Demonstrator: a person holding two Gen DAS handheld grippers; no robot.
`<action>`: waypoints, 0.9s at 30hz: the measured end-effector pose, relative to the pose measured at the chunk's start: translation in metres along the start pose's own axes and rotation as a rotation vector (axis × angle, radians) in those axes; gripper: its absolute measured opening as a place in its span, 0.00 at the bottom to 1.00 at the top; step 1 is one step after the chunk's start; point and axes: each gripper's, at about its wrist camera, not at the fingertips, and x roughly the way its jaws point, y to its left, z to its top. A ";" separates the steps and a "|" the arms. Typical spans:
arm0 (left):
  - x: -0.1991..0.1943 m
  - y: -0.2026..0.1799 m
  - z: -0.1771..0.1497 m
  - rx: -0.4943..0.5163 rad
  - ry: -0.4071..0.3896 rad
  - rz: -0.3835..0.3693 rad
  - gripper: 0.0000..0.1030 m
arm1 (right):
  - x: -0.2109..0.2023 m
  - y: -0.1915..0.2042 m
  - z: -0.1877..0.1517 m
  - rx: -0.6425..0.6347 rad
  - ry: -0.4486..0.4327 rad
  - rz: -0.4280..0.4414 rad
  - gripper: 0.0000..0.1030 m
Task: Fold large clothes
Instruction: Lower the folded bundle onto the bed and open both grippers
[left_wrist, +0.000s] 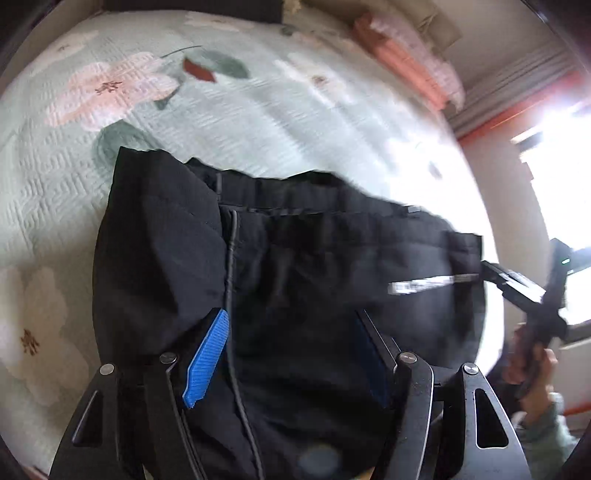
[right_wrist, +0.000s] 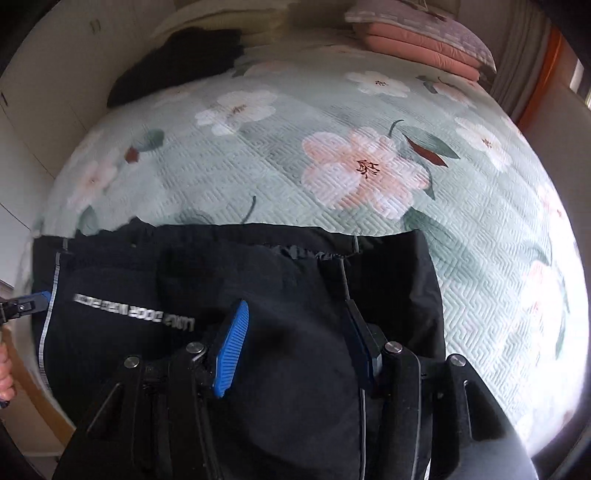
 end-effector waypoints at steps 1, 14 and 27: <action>0.005 0.004 -0.001 -0.018 0.003 -0.007 0.67 | 0.026 -0.004 -0.001 0.008 0.062 -0.055 0.53; 0.000 -0.011 0.011 -0.059 0.005 0.044 0.64 | 0.062 -0.063 0.000 0.203 0.224 0.065 0.54; -0.228 -0.156 0.006 0.177 -0.312 0.178 0.66 | -0.212 -0.014 -0.002 0.066 -0.051 0.130 0.66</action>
